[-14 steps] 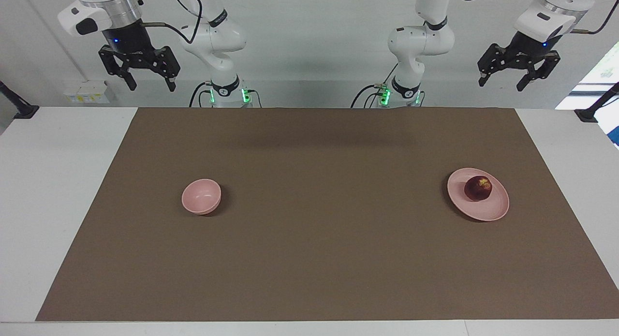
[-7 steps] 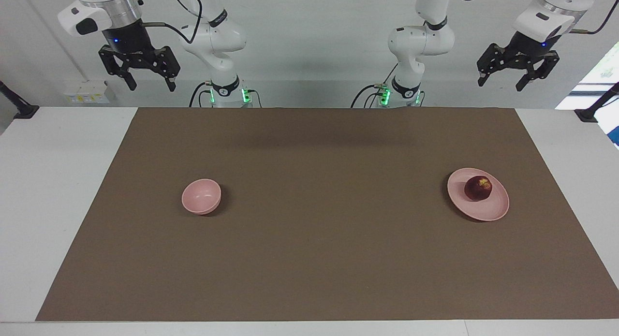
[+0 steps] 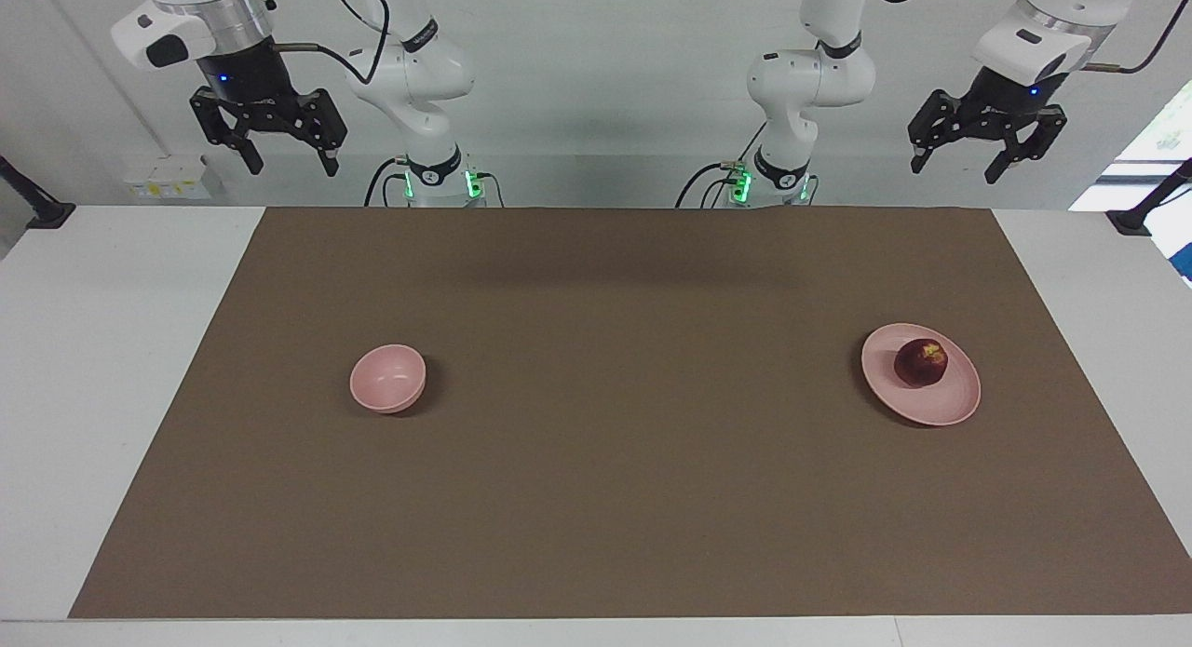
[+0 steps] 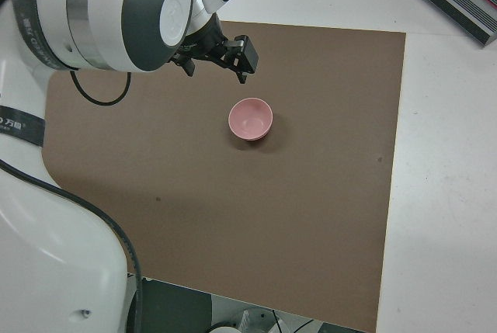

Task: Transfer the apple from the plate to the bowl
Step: 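Lower the left gripper onto the red apple on the pink plate and close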

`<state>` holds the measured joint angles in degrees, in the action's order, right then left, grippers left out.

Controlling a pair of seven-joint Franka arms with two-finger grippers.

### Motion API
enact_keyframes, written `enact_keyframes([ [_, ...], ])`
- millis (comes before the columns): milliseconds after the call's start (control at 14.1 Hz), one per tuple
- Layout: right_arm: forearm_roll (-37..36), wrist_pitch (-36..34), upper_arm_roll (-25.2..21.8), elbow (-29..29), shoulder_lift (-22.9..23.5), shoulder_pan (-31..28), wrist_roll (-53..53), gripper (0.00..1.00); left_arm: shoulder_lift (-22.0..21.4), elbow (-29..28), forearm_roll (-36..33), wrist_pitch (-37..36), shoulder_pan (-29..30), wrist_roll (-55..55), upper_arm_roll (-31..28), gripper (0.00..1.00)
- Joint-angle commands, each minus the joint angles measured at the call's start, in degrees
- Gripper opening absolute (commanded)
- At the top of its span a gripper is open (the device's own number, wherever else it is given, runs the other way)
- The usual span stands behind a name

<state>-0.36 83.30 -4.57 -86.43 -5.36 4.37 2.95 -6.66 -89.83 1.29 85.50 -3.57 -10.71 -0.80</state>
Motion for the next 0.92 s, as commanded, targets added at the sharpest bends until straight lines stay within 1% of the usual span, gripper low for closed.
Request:
enact_keyframes([
  [0, 0.7, -0.4, -0.3, -0.2, -0.6, -0.1, 0.7, 1.0, -0.2, -6.4, 0.2, 10.3, 0.4, -0.9, -0.6, 1.0],
  [71, 0.7, -0.4, -0.3, -0.2, -0.6, -0.1, 0.7, 1.0, -0.1, -8.7, 0.2, 13.3, 0.9, -1.8, -0.7, 1.0],
  [142, 0.7, -0.4, -0.3, -0.2, -0.6, -0.1, 0.7, 1.0, 0.2, -10.5, 0.2, 14.9, 1.5, -2.2, -0.7, 1.0],
  [283, 0.7, -0.3, -0.3, -0.2, -0.6, -0.1, 0.7, 1.0, 1.0, -14.7, 0.2, 15.4, 4.4, -2.2, -0.7, 1.0],
  [354, 0.7, -0.4, -0.3, -0.2, -0.6, -0.1, 0.7, 1.0, 1.0, -16.8, 0.2, 17.0, 5.6, -2.2, -0.7, 1.0],
  [496, 0.7, -0.4, -0.3, -0.2, -0.6, -0.1, 0.7, 1.0, 1.1, -22.1, 0.2, 24.8, 5.8, -2.1, -0.7, 1.0],
  [567, 0.7, -0.4, -0.3, -0.2, -0.6, -0.1, 0.7, 1.0, 2.1, -24.4, 0.2, 28.5, 5.9, -2.2, -0.7, 1.0],
  [638, 0.7, -0.4, -0.3, -0.2, -0.6, -0.1, 0.7, 1.0, 3.8, -25.3, 0.2, 30.8, 6.9, -2.2, -0.7, 1.0],
  [850, 0.7, -0.3, -0.3, -0.2, -0.6, -0.1, 0.7, 1.0, 8.2, -25.4, 0.2, 35.1, 8.2, -3.6, -0.7, 1.0],
])
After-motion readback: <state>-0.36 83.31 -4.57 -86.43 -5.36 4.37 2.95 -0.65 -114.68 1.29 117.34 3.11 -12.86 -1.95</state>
